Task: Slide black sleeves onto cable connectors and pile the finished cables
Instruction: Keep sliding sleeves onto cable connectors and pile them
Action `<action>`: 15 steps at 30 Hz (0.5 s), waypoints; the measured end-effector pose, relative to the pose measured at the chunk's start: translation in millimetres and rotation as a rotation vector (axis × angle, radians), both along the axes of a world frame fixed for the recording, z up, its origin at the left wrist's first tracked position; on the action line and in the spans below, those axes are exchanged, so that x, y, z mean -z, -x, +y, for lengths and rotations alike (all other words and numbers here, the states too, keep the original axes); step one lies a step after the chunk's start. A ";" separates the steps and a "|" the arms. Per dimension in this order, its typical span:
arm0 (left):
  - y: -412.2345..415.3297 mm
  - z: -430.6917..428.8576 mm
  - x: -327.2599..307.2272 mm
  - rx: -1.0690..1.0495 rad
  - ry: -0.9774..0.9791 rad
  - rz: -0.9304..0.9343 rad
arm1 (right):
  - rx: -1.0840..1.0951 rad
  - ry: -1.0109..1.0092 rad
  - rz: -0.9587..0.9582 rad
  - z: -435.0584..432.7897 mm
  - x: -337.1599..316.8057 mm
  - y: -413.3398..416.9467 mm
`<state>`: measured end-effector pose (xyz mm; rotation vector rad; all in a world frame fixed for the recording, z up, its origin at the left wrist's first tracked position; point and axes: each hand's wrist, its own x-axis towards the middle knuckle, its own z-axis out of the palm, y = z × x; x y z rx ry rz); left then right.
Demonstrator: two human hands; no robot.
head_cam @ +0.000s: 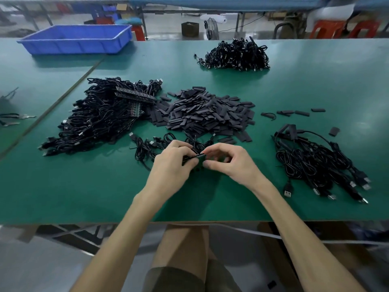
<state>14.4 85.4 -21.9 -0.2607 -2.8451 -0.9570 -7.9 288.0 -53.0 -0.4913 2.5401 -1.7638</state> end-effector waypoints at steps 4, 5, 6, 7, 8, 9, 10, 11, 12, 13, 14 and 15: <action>-0.2 12.0 1.7 -0.017 -0.042 0.001 | 0.008 0.000 0.020 0.4 3.4 0.6; -0.7 14.1 2.7 -0.028 -0.055 0.002 | 0.015 -0.006 0.025 1.1 3.9 1.0; -1.4 15.8 3.9 -0.038 -0.065 0.005 | 0.020 -0.011 0.028 1.3 3.9 1.1; -1.9 17.6 5.0 -0.048 -0.073 0.008 | 0.023 -0.011 0.028 1.3 3.9 1.0; -2.1 19.4 5.7 -0.056 -0.083 0.009 | 0.024 -0.006 0.026 1.2 3.8 0.7; -2.2 20.8 6.0 -0.061 -0.095 0.007 | 0.027 0.000 0.021 0.9 4.0 0.6; -2.1 22.1 6.1 -0.063 -0.105 0.003 | 0.033 0.002 0.017 0.4 4.1 0.5; -1.7 23.2 6.0 -0.066 -0.111 -0.001 | 0.040 0.000 0.014 0.0 4.4 0.4; -1.6 24.0 5.8 -0.071 -0.116 -0.006 | 0.045 -0.006 0.013 -0.4 4.6 0.2; -1.5 24.6 5.6 -0.078 -0.121 -0.010 | 0.049 -0.012 0.012 -0.7 4.9 -0.2; -1.4 25.2 5.7 -0.086 -0.124 -0.012 | 0.052 -0.014 0.012 -0.8 5.0 -0.6; -1.2 26.0 6.2 -0.094 -0.125 -0.013 | 0.054 -0.015 0.012 -0.7 5.0 -1.1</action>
